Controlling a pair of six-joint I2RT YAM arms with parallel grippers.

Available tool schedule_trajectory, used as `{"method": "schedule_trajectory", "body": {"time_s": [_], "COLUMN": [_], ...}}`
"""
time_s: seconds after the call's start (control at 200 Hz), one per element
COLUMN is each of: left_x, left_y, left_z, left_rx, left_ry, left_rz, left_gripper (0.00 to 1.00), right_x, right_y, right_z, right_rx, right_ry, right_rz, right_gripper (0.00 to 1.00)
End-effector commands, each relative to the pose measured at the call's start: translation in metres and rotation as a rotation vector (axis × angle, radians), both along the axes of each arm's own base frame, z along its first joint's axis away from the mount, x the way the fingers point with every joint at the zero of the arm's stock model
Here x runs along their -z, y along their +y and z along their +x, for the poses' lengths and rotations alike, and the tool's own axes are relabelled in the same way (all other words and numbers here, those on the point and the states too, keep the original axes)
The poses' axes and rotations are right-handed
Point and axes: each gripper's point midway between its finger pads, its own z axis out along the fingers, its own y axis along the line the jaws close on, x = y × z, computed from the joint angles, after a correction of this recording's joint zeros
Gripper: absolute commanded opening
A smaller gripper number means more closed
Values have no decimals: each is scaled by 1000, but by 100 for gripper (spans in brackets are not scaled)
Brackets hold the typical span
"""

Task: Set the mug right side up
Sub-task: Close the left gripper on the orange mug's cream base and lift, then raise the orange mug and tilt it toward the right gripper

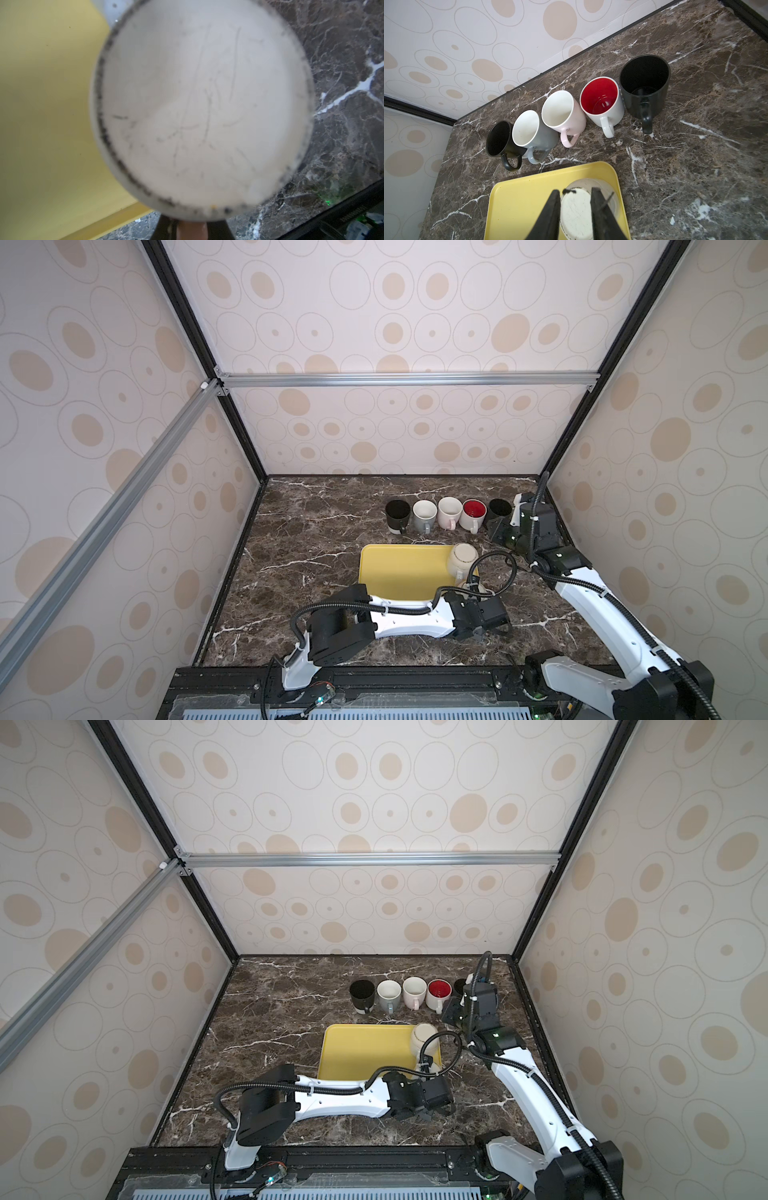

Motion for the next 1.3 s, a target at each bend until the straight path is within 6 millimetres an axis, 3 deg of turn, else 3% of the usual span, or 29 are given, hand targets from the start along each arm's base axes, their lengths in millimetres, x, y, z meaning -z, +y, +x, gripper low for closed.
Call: {"method": "schedule_trajectory", "body": {"time_s": [0.0,0.385,0.725,0.87,1.07,1.145,1.295], "left_x": [-8,-65,-127,-170,-253,-280,-314], "left_y": [3,37,107,135,164,168,167], "left_z": [11,32,65,84,103,106,112], "left_rx": [2,2,-118,-173,-183,-170,-148], "left_ry": [-52,-208,-291,-339,-498,-563,-622], "left_rz": [35,16,-127,-326,-735,-854,-990], "left_gripper": [0,0,0,0,0,0,0], "right_x": [3,10,-3,-24,-64,-80,-104], "right_y": [-1,1,28,45,79,92,117], "right_z": [-1,6,3,-13,-35,-36,-37], "right_rx": [5,-1,-133,-241,-402,-456,-572], "right_ry": [-2,10,35,6,-86,-142,-214], "right_rz": [9,3,83,153,382,505,660], "right_gripper": [28,28,27,27,27,28,28]}}
